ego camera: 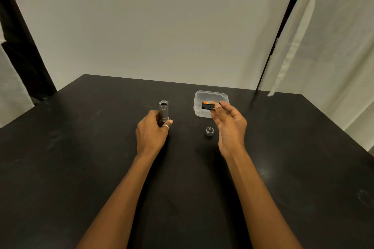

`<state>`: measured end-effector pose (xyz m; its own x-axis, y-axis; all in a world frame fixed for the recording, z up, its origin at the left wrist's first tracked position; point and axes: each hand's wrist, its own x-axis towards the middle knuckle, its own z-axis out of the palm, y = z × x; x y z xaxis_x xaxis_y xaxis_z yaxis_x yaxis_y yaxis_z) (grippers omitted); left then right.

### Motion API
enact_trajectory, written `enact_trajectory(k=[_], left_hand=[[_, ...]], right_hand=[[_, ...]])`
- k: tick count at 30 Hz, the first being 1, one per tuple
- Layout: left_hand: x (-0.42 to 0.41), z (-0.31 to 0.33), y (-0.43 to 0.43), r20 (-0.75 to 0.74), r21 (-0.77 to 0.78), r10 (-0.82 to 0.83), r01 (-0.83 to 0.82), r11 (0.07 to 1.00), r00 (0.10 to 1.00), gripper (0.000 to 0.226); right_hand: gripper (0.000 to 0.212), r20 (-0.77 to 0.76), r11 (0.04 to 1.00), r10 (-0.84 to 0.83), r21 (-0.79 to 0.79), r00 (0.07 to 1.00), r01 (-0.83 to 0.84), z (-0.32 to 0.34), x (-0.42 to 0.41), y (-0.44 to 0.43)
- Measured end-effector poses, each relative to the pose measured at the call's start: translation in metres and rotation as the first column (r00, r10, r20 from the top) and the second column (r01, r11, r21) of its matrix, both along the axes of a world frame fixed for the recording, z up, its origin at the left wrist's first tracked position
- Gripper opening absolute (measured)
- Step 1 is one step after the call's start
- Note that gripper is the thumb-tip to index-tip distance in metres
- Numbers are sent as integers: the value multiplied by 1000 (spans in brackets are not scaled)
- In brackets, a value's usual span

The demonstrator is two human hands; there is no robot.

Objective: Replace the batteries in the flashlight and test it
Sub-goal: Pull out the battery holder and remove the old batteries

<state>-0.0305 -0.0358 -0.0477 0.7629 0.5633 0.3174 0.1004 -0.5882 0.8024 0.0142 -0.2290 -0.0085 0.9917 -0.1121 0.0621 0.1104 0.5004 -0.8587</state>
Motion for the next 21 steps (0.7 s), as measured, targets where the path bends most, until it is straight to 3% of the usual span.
enact_trajectory(k=[3, 5, 6, 9, 11, 15, 17, 19, 21], left_hand=[[0, 0, -2, -56, 4, -8, 8, 1000, 998, 57], [-3, 2, -7, -66, 128, 73, -64, 990, 995, 86], [-5, 3, -10, -10, 227, 133, -127, 966, 991, 90], [-11, 10, -19, 283, 428, 139, -254, 867, 949, 64], [-12, 14, -25, 370, 437, 2, -176, 882, 929, 43], [-11, 12, -35, 323, 269, -242, 156, 950, 915, 19], [-9, 10, -38, 286, 112, -294, 273, 955, 912, 14], [-7, 12, -42, 253, -116, -327, 364, 924, 910, 19], [-5, 16, -45, 242, -346, -374, 440, 829, 895, 26]], right_hand=[[20, -5, 1000, 16, -4, 1000, -16, -1, 1, 1], [20, -6, 1000, 21, -16, 1000, -21, -2, 1, 1], [20, -2, 999, 25, -22, 1000, -25, -2, 1, 1], [20, 3, 998, 30, -56, 1000, -29, -3, 2, 1], [24, -13, 994, 23, -102, 1000, -25, -4, 2, 1], [28, -13, 986, 40, -164, 999, -42, -4, 1, 3], [26, 3, 974, 53, -220, 999, -52, -4, -1, 4], [22, 16, 952, 72, -299, 997, -64, -4, -3, 5], [22, 27, 924, 85, -376, 996, -69, -5, -4, 8]])
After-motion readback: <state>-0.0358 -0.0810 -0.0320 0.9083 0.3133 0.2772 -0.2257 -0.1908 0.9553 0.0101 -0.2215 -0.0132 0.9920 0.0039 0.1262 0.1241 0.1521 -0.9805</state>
